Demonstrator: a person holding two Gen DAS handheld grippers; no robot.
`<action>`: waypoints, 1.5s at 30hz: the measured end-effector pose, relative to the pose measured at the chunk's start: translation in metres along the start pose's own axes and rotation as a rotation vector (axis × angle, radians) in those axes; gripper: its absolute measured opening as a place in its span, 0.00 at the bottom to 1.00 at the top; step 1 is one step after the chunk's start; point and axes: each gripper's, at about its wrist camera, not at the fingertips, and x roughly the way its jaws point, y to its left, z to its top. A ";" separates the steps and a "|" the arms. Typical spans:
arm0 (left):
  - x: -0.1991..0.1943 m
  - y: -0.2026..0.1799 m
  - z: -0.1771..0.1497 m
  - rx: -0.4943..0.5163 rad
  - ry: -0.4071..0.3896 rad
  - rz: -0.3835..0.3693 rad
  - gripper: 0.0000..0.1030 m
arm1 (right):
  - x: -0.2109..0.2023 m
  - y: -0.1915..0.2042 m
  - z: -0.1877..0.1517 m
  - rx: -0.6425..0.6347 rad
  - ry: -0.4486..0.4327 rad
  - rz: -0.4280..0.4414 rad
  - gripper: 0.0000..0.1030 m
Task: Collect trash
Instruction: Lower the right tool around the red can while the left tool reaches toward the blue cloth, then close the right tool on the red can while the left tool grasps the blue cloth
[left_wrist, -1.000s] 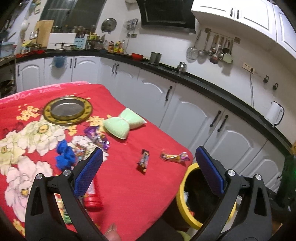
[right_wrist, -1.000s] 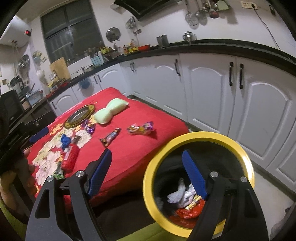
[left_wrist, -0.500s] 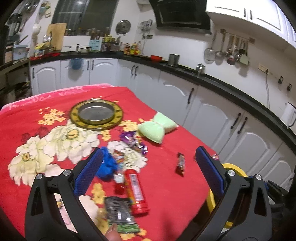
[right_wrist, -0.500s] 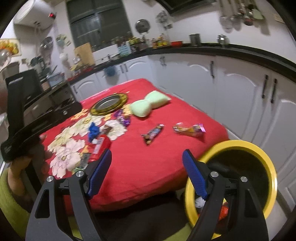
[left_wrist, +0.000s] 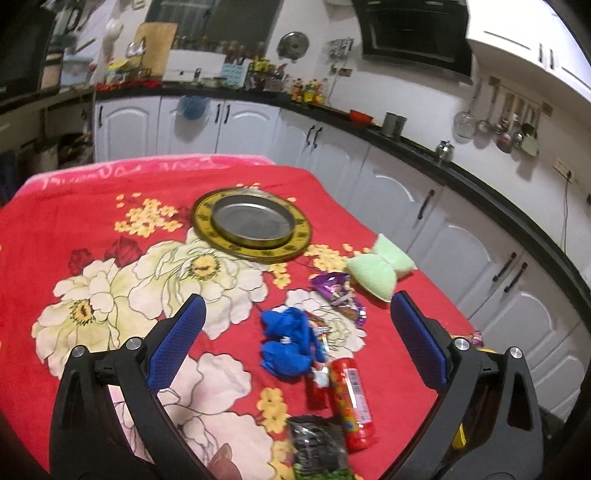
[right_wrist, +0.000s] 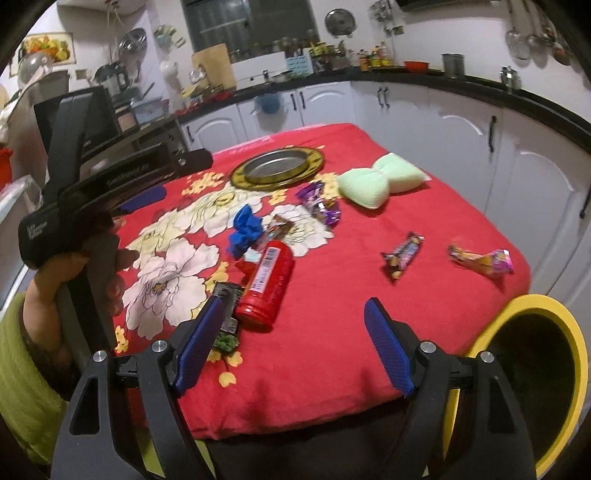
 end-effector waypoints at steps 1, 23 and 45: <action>0.003 0.004 0.001 -0.009 0.006 0.000 0.89 | 0.004 0.003 0.001 -0.006 0.007 0.007 0.74; 0.072 0.027 -0.018 -0.103 0.226 -0.112 0.69 | 0.094 0.013 0.012 -0.013 0.140 0.044 0.36; 0.099 0.040 -0.036 -0.189 0.364 -0.193 0.19 | 0.096 -0.004 -0.003 0.039 0.096 -0.033 0.31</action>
